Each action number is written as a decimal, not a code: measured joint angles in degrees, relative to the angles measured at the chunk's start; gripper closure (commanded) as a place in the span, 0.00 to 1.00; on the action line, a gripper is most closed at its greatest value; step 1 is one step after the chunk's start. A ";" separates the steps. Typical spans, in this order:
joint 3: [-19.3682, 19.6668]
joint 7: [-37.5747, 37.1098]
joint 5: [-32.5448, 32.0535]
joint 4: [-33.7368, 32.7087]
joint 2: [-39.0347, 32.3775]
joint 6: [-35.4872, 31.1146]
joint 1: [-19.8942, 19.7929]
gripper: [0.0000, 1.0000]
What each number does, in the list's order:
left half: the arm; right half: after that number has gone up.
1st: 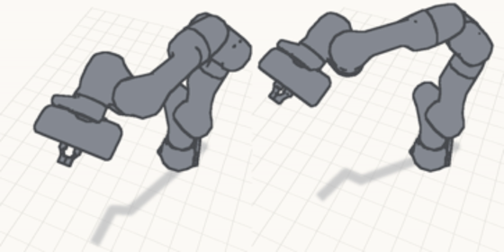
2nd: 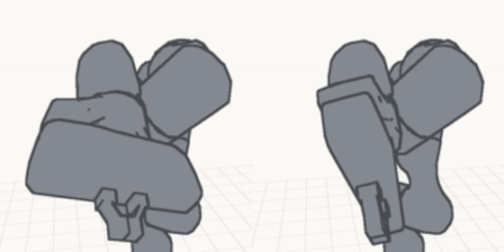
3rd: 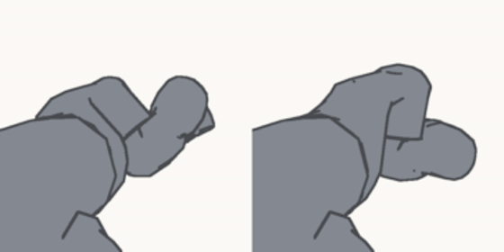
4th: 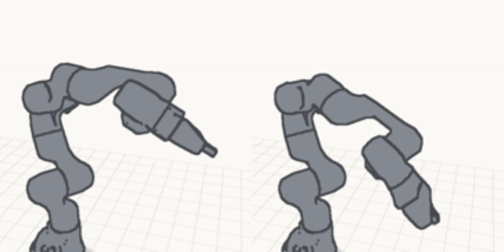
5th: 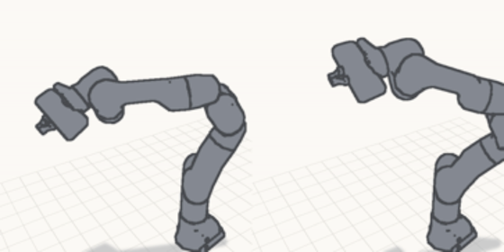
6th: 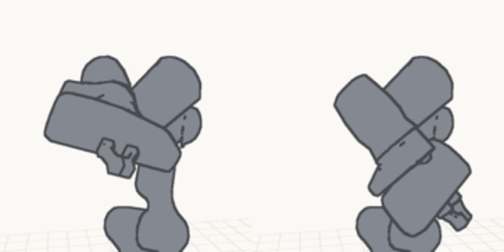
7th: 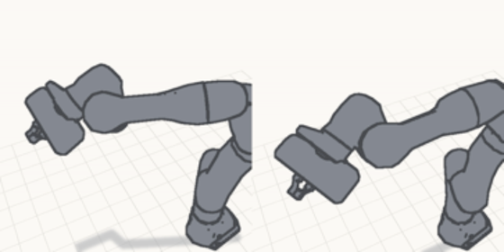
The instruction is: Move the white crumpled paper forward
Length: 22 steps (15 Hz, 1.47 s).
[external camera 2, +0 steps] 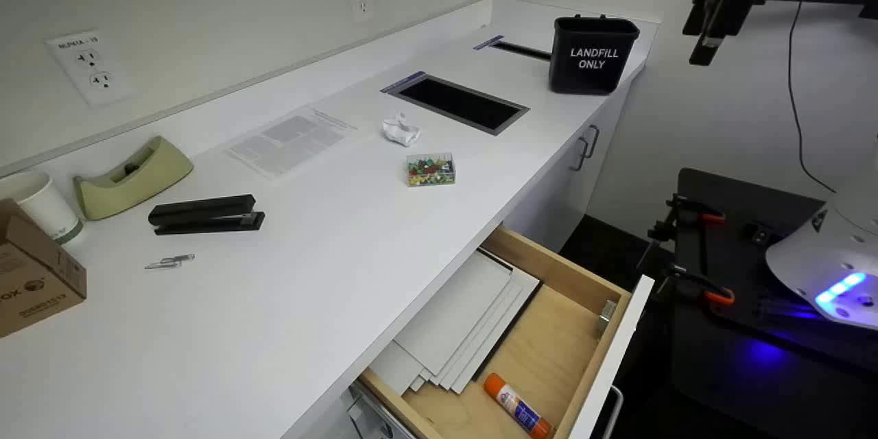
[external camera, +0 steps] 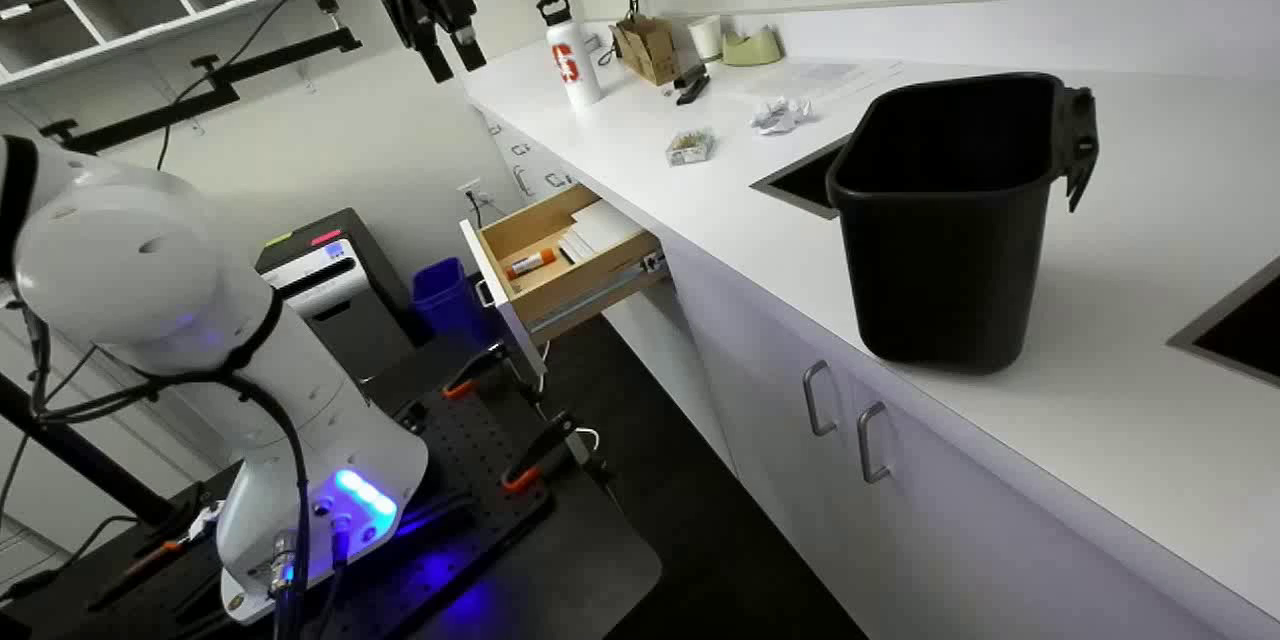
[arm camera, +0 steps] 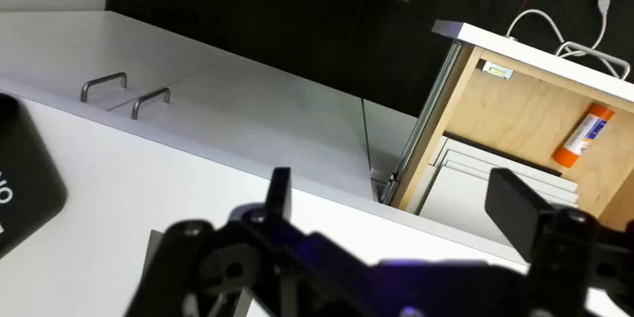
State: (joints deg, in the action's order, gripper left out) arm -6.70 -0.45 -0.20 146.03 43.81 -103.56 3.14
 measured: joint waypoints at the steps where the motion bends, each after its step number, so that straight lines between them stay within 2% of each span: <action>1: 0.00 0.00 0.00 0.00 0.00 0.00 0.00 0.00; 5: 0.03 0.00 0.00 0.00 0.00 0.00 0.01 0.00; 7: 0.18 0.14 0.00 0.02 -0.25 -2.04 0.09 0.00; 9: 0.52 0.15 0.00 0.08 -1.57 -8.18 0.16 0.00; 11: 0.81 0.10 -0.15 0.12 -4.39 -17.10 -0.21 0.00; 14: 1.20 -0.30 -1.33 0.13 -11.43 -32.08 -2.00 0.00; 16: 1.31 -1.06 -2.28 -0.05 -16.92 -39.38 -3.45 0.00; 19: 1.32 -1.14 -2.87 -1.11 -21.41 -41.98 -4.18 0.00; 22: 1.32 -1.14 -2.87 -1.66 -21.56 -41.98 -4.17 0.00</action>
State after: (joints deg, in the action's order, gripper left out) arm -5.38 -1.59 -3.08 144.37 22.25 -145.54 -1.04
